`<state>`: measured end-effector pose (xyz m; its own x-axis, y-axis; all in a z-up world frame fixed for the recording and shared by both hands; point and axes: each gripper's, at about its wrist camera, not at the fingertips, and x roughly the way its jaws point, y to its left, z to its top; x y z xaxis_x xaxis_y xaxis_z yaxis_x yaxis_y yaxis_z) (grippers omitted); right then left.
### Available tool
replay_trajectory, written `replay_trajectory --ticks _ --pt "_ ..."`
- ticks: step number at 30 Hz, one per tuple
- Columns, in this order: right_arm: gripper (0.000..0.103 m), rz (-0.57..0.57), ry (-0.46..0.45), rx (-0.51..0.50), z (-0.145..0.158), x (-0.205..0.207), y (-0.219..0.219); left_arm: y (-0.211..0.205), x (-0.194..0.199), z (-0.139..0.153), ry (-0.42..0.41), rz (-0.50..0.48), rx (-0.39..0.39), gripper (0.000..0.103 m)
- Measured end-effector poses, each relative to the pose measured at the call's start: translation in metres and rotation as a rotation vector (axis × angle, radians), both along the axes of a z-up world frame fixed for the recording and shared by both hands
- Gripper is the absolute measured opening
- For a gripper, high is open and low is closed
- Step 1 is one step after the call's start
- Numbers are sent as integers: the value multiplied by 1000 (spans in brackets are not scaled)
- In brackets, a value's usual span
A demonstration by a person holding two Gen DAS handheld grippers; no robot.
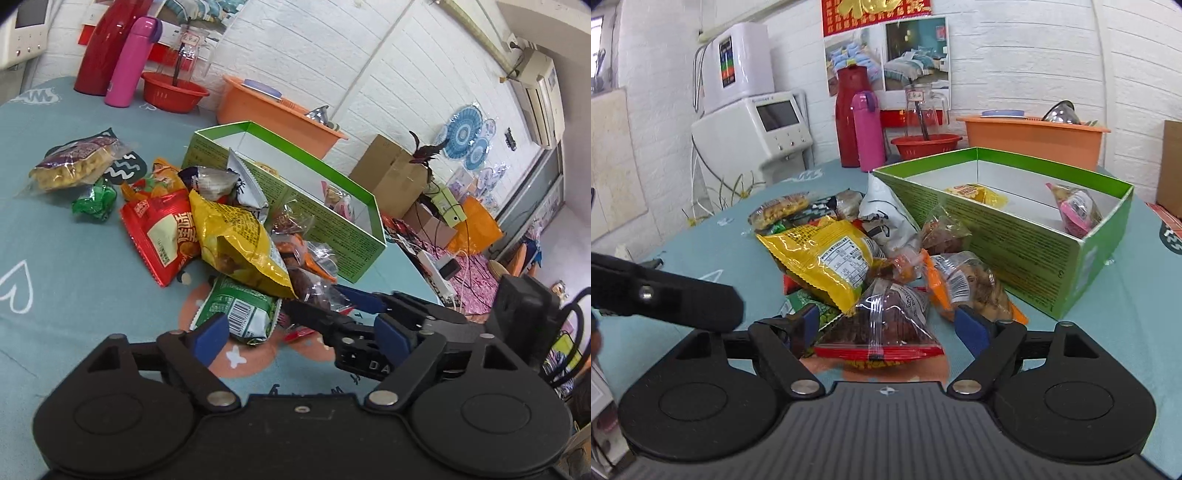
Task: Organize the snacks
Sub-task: 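Grasp the clear bag with red strip and dark contents with both grippers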
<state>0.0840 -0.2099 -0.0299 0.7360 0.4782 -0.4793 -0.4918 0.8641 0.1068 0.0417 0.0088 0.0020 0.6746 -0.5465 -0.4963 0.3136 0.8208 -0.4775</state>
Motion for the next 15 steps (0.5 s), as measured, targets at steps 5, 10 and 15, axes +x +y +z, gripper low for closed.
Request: replay_trajectory --ticks 5,10,15 --pt "62 41 26 29 4 -16 -14 -12 2 -5 21 -73 -17 103" --pt "57 35 59 36 0 -44 -32 -35 13 -16 62 -125 -27 103" --pt "75 41 37 30 1 -56 -37 -46 31 -22 72 -99 -23 103"
